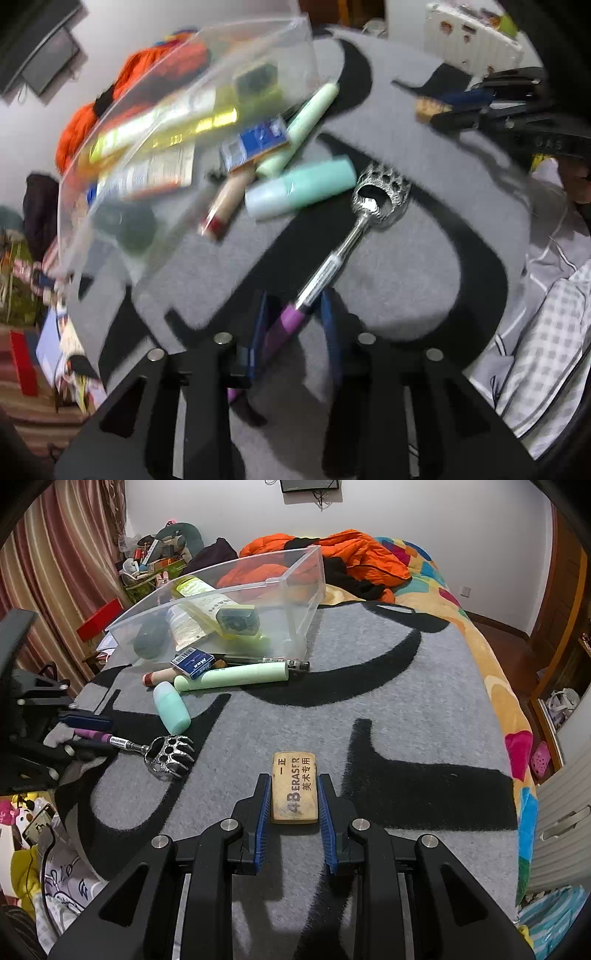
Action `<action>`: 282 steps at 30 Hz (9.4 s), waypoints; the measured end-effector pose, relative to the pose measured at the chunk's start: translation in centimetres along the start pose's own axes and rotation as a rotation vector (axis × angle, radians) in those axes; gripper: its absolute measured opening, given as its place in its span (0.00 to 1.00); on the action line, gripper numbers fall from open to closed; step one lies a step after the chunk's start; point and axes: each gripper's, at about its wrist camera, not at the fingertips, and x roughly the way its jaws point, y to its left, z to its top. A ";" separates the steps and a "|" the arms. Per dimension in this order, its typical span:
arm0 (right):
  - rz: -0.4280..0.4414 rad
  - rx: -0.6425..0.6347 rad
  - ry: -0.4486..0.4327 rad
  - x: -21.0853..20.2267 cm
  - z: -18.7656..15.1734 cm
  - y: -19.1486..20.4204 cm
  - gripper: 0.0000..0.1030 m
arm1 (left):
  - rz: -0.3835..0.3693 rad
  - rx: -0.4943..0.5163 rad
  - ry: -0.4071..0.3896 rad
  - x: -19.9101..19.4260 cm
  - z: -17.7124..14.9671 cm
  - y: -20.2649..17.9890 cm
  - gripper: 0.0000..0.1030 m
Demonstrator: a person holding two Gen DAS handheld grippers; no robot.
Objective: Organize objects
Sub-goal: 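Grasp the purple back scratcher handle with the left gripper, then carry the back scratcher with the left gripper while the right carries the eraser over the box, then lower the back scratcher and eraser into the clear box and open both grippers, then withdraw both grippers from the box toward the items on the blanket, then grasp the mint lotion bottle with the left gripper while the right grasps the pale green tube, then carry the lotion bottle with the left gripper while the right carries the green tube over the box, then lower the lotion bottle and green tube into the box and open both grippers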
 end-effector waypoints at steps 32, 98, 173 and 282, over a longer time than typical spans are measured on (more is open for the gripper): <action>0.028 -0.057 -0.152 -3.5 4.3 2.9 0.21 | -0.033 -0.371 -0.326 -8.9 -3.4 3.2 0.10; -0.047 -0.161 -0.070 7.6 17.2 6.5 0.21 | 0.025 -0.409 -0.386 -2.1 7.5 13.1 0.10; 0.073 -0.299 -0.023 3.2 5.4 6.4 0.55 | -0.191 -0.558 -0.296 0.1 -0.5 5.3 0.85; 0.038 -0.195 -0.046 9.7 19.3 6.5 0.14 | 0.128 -0.681 -0.419 -0.9 4.8 13.4 0.71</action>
